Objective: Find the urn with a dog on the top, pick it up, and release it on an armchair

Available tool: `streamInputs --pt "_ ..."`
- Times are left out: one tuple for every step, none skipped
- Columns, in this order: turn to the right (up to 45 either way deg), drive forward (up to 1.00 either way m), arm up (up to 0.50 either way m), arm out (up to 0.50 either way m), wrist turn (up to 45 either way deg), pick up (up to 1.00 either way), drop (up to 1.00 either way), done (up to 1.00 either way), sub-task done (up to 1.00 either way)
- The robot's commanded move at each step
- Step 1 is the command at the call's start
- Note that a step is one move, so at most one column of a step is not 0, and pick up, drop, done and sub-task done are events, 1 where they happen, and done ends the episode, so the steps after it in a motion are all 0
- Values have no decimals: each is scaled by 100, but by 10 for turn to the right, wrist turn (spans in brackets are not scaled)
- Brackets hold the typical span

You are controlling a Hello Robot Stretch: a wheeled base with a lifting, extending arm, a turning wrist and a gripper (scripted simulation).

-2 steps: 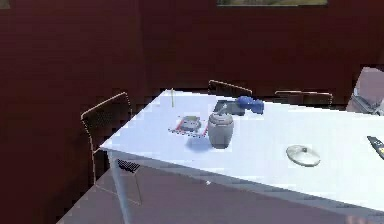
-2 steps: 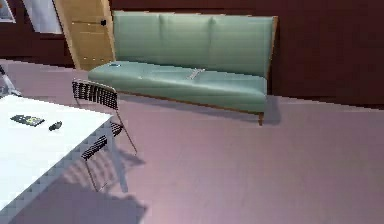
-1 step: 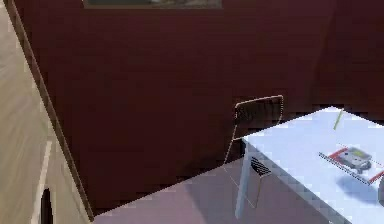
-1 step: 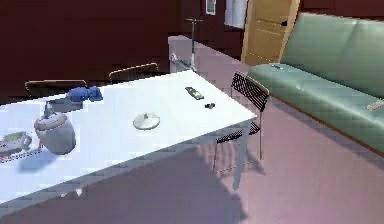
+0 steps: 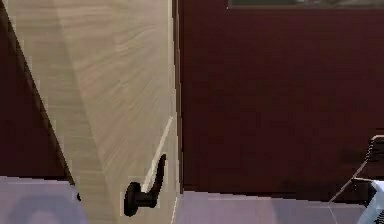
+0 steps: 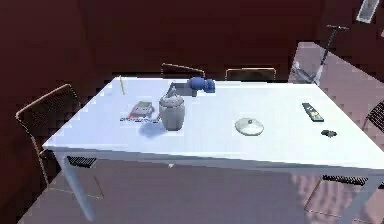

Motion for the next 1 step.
streamInputs --pt "450 0 0 0 0 0 0 0 0"
